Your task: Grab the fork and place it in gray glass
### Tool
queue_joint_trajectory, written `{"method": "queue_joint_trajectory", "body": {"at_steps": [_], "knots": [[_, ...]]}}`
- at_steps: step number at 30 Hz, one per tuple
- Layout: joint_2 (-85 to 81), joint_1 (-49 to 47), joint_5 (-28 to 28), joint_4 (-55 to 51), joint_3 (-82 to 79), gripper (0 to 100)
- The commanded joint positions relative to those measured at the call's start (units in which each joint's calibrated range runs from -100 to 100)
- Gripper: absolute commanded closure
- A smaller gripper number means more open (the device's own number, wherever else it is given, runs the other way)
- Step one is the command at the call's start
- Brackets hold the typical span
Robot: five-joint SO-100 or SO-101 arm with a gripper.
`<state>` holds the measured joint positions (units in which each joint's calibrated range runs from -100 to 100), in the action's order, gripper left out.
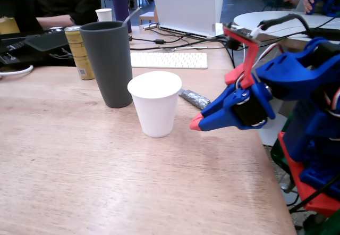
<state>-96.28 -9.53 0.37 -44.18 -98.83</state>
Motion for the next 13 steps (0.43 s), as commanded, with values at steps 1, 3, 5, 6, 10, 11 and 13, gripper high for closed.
{"method": "queue_joint_trajectory", "body": {"at_steps": [1, 3, 5, 6, 10, 11, 13], "knots": [[-0.72, -0.28, 0.29, -0.23, 0.34, 100], [-0.72, -0.28, 0.24, -0.15, 0.34, 100], [-0.72, -0.28, 0.24, 0.18, 0.34, 100], [-0.72, -0.28, 0.24, 0.5, 0.34, 100], [-0.72, -0.28, 0.2, 0.75, 0.24, 100], [-0.72, -0.28, 0.2, 0.75, 0.24, 100], [-0.72, -0.28, 0.2, 0.75, 0.24, 100]]}}
